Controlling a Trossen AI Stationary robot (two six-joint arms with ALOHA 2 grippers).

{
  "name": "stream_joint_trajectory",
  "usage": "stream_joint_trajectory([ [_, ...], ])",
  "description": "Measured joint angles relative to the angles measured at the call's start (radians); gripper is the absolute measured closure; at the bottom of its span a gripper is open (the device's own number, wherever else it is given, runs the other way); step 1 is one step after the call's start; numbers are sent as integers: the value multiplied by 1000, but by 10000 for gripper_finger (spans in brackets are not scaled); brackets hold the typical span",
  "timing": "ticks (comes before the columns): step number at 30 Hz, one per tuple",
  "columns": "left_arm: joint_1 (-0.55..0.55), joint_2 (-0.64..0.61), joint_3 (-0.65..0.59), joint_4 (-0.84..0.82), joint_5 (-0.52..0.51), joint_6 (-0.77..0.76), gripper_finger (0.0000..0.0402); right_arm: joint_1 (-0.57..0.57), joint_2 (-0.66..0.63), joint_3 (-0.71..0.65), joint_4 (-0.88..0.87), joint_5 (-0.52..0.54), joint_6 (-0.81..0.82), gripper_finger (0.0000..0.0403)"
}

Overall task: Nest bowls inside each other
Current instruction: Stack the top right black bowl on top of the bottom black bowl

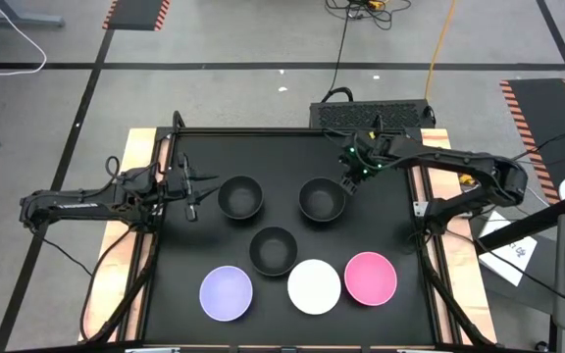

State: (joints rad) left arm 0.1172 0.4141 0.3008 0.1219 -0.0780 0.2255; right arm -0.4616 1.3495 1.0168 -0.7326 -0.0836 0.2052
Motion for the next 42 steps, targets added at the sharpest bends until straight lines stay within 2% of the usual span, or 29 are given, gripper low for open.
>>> stream_joint_trajectory([
  [5,0,0,0,0,0,-1,266,19,26,10,17,-54,14,215],
  [16,0,0,0,0,0,-1,266,28,86,10,10,-52,32,196],
  [24,0,0,0,0,0,1,266,32,163,9,10,-56,21,195],
  [29,0,0,0,0,1,1,266,32,170,9,16,-52,-2,196],
  [36,0,0,0,-7,1,1,266,32,170,9,36,-53,-5,222],
  [42,0,0,0,-20,1,2,266,32,170,9,51,-54,-12,268],
])
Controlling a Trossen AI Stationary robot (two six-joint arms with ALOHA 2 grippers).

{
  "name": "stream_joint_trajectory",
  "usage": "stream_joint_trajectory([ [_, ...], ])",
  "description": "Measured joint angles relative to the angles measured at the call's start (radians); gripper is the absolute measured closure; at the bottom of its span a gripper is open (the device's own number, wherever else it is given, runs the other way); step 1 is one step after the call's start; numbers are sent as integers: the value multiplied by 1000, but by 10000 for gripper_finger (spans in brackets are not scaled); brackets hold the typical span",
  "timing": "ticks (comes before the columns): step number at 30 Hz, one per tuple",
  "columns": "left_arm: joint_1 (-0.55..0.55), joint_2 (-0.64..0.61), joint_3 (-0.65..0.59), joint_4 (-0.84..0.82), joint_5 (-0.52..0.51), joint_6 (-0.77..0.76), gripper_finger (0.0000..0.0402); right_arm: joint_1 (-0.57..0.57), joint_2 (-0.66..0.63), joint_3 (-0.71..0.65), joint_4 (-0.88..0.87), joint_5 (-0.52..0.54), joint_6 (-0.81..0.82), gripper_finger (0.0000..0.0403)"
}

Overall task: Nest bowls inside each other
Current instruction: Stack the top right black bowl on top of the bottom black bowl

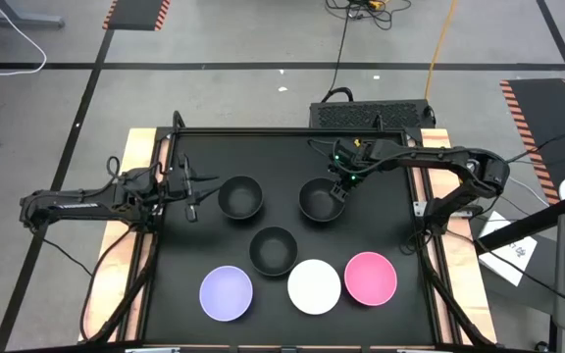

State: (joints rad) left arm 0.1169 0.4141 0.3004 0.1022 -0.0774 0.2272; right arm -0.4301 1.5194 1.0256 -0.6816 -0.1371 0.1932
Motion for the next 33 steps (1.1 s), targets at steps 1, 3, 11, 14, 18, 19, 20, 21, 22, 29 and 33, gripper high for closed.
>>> stream_joint_trajectory([
  [1,0,0,0,-1,0,0,266,0,0,0,8,0,0,276],
  [3,0,0,0,-2,0,0,266,0,0,0,12,0,0,294],
  [11,0,0,0,-2,0,0,266,0,0,0,11,-1,-5,353],
  [14,0,0,0,-2,0,0,266,0,0,0,11,-18,-17,368],
  [18,0,0,0,-2,0,0,266,0,17,0,9,-53,-24,391],
  [19,0,0,0,-2,0,0,266,0,22,0,1,-54,-25,395],
  [20,0,0,0,-2,0,0,266,0,29,0,0,-56,-29,397],
  [21,0,0,0,-2,0,0,266,0,34,0,1,-58,-30,397],
  [22,0,0,0,-2,0,0,266,0,41,0,0,-59,-30,397],
  [29,0,0,0,-2,0,-1,266,-7,48,0,21,-59,-46,400],
  [33,0,0,0,-4,0,-5,266,-8,45,0,23,-52,-49,401],
])
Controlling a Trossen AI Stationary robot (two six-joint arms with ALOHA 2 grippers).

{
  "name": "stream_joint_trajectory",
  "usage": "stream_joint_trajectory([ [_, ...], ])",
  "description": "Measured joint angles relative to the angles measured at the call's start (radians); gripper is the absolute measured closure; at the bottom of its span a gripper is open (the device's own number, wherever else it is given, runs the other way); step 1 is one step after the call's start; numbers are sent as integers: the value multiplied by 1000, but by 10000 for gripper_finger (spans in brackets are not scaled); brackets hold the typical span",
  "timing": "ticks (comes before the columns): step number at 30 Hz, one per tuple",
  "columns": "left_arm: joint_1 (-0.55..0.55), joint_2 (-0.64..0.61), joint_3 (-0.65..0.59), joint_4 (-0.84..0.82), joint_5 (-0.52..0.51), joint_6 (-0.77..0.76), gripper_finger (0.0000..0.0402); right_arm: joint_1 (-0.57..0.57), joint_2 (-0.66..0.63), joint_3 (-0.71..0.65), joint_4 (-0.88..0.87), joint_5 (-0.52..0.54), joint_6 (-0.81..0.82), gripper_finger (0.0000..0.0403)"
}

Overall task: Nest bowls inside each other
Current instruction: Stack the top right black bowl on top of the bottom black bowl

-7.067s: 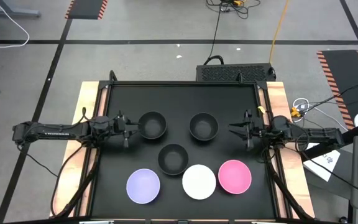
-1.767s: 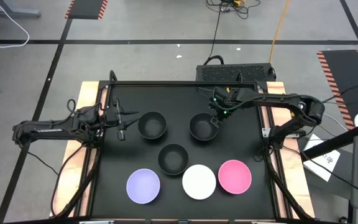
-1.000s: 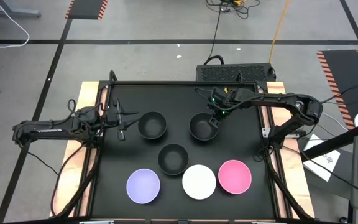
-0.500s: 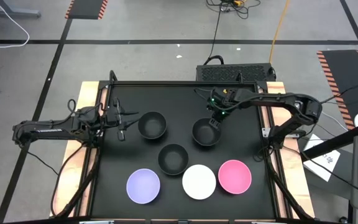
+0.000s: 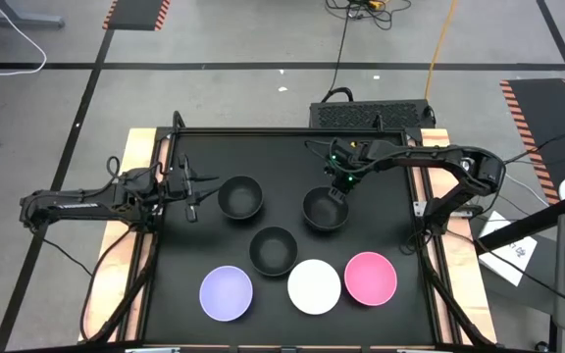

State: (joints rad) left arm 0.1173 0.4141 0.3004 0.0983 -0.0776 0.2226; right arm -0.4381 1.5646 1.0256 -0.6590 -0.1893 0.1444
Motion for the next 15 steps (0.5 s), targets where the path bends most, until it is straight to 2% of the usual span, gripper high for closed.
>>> stream_joint_trajectory([
  [6,0,0,0,0,0,-3,266,0,0,27,-27,7,-11,402],
  [15,0,0,0,-15,0,-8,266,29,1,193,-152,62,-39,402],
])
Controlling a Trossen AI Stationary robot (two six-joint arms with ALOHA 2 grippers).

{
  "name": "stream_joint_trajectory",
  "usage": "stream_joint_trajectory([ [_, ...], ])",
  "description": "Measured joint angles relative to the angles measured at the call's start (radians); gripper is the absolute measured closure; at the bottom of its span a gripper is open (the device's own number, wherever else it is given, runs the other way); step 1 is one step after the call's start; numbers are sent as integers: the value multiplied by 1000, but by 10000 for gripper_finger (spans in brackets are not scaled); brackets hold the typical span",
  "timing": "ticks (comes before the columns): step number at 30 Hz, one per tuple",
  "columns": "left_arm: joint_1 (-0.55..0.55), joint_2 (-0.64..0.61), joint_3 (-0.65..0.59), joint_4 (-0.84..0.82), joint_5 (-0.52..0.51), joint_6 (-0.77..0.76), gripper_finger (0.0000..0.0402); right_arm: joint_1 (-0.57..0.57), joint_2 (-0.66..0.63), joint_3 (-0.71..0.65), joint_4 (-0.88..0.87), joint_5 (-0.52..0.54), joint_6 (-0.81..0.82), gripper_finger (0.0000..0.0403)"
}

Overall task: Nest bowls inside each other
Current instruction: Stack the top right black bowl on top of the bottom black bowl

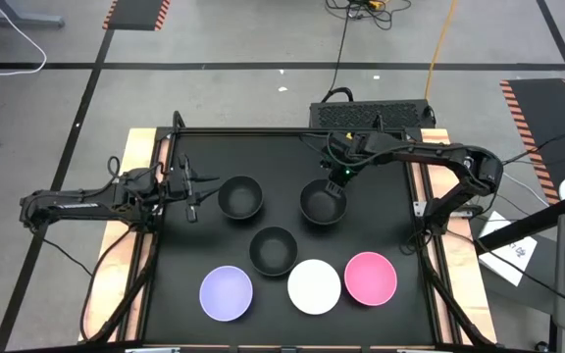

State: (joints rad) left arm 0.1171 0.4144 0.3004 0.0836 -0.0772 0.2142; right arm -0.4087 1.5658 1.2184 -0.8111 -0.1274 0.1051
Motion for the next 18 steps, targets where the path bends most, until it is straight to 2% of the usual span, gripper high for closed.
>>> stream_joint_trajectory([
  [11,0,0,0,0,0,6,266,58,-1,185,-117,-1,13,402],
  [18,0,0,0,1,0,9,266,92,-1,236,-149,-5,35,402],
])
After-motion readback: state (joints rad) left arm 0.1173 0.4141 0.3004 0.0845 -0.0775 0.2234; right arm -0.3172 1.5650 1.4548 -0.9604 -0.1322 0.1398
